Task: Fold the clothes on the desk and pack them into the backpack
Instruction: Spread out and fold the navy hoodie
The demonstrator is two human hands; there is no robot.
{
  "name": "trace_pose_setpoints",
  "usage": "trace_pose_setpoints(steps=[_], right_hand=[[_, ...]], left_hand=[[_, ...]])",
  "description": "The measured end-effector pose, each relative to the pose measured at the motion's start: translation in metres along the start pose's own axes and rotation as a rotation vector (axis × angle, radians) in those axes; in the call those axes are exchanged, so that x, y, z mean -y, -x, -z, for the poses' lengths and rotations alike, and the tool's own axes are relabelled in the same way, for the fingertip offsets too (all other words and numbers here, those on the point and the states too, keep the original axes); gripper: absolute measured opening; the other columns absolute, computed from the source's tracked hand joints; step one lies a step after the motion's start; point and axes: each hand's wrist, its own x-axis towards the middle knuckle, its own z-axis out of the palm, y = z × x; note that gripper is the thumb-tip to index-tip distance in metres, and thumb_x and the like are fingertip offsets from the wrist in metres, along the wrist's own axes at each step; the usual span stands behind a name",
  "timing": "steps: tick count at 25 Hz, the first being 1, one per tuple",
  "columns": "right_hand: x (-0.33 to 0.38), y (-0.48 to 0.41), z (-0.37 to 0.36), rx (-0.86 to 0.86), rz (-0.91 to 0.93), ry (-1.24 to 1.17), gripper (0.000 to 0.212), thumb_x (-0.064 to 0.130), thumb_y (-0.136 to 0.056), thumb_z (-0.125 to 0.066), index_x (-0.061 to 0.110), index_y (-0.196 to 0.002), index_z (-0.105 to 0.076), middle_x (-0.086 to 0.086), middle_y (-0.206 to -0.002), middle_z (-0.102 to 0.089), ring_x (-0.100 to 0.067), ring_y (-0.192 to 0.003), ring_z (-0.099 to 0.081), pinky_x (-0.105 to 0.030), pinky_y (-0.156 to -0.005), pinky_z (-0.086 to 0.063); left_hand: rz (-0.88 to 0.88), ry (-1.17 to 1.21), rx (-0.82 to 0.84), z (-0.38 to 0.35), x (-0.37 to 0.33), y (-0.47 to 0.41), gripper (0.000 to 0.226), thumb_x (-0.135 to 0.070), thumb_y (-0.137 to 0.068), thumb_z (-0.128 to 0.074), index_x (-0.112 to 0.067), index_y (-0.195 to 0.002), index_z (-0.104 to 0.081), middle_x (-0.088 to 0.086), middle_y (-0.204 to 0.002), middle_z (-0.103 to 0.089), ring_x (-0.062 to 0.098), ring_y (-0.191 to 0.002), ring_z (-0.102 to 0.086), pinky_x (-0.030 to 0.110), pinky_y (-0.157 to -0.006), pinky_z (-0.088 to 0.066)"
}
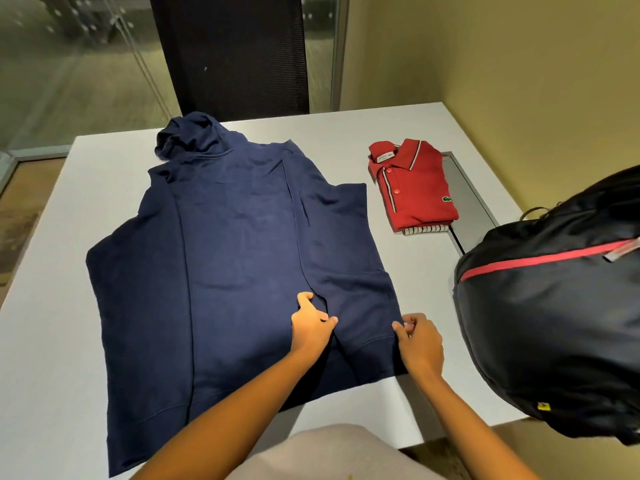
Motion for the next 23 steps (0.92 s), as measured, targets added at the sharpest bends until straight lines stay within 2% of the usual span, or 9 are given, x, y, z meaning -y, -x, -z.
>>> trace_pose_setpoints(steps=[4,7,10,13,16,18,21,23], right_hand=[[-0.013,0.008,0.007,0.082,-0.010,-0.063,0.016,0.024,-0.092,-0.066,0.008,-0.092,-0.062,-0.008,-0.086,-0.066,-0.023,-0.078,-0.059,-0.030,-0.068,-0.046],[-0.015,0.006,0.010,0.188,0.036,-0.013,0.022,0.022,-0.088,-0.070,0.009,-0.079,-0.055,-0.008,-0.081,-0.062,-0.022,-0.071,-0.056,-0.027,-0.060,-0.043],[-0.016,0.003,0.015,0.117,0.036,0.050,0.013,0.017,-0.093,-0.063,0.009,-0.087,-0.055,-0.009,-0.089,-0.059,-0.018,-0.072,-0.052,-0.017,-0.053,-0.033],[-0.017,-0.001,0.016,0.126,0.034,0.091,0.012,0.016,-0.093,-0.063,0.009,-0.092,-0.054,-0.010,-0.094,-0.058,-0.019,-0.074,-0.051,-0.018,-0.054,-0.032],[-0.010,-0.003,0.016,0.104,0.043,0.053,0.017,0.017,-0.090,-0.067,0.010,-0.097,-0.053,-0.009,-0.093,-0.057,-0.021,-0.076,-0.052,-0.019,-0.054,-0.033],[0.002,-0.006,0.018,0.024,0.100,-0.004,0.018,0.016,-0.090,-0.067,0.012,-0.101,-0.054,-0.006,-0.093,-0.054,-0.021,-0.078,-0.052,-0.019,-0.056,-0.033],[0.024,-0.022,0.016,-0.029,0.216,-0.090,0.013,0.012,-0.091,-0.065,0.013,-0.101,-0.058,-0.005,-0.091,-0.056,-0.020,-0.080,-0.053,-0.024,-0.065,-0.035],[0.043,-0.043,0.011,-0.021,0.281,-0.133,0.010,0.012,-0.091,-0.063,0.012,-0.100,-0.059,-0.004,-0.091,-0.058,-0.019,-0.080,-0.054,-0.023,-0.069,-0.035]], left_hand=[[0.076,0.045,0.015,-0.003,0.006,0.000,0.060,-0.013,-0.082,-0.072,-0.013,-0.131,-0.035,0.014,-0.092,-0.069,0.020,-0.080,-0.065,0.016,-0.054,-0.041],[0.038,0.057,0.009,-0.006,0.006,0.002,0.056,-0.011,-0.083,-0.070,-0.012,-0.128,-0.038,0.011,-0.085,-0.068,0.015,-0.072,-0.062,0.010,-0.049,-0.040],[-0.005,0.066,0.021,-0.008,0.008,0.005,0.052,-0.007,-0.084,-0.067,-0.010,-0.129,-0.039,0.003,-0.073,-0.061,0.006,-0.066,-0.056,0.006,-0.051,-0.041],[-0.070,-0.008,0.015,-0.011,0.008,0.009,0.053,-0.010,-0.086,-0.066,-0.010,-0.133,-0.040,0.002,-0.085,-0.062,0.009,-0.077,-0.058,0.009,-0.062,-0.043],[-0.345,-0.373,-0.145,-0.017,0.009,0.012,0.062,-0.023,-0.088,-0.065,-0.012,-0.142,-0.037,0.001,-0.127,-0.050,0.018,-0.114,-0.050,0.028,-0.093,-0.046],[-0.619,-0.547,-0.173,-0.019,0.009,0.008,0.062,-0.025,-0.089,-0.063,-0.013,-0.145,-0.039,0.002,-0.143,-0.043,0.020,-0.129,-0.043,0.037,-0.104,-0.042],[-0.979,-0.705,0.048,-0.026,0.012,-0.005,0.054,-0.026,-0.093,-0.051,-0.014,-0.145,-0.042,0.002,-0.153,-0.037,0.023,-0.141,-0.032,0.044,-0.116,-0.030],[-1.090,-0.833,0.203,-0.032,0.016,-0.011,0.053,-0.033,-0.097,-0.039,-0.017,-0.147,-0.038,-0.001,-0.157,-0.030,0.020,-0.146,-0.022,0.040,-0.120,-0.016]])
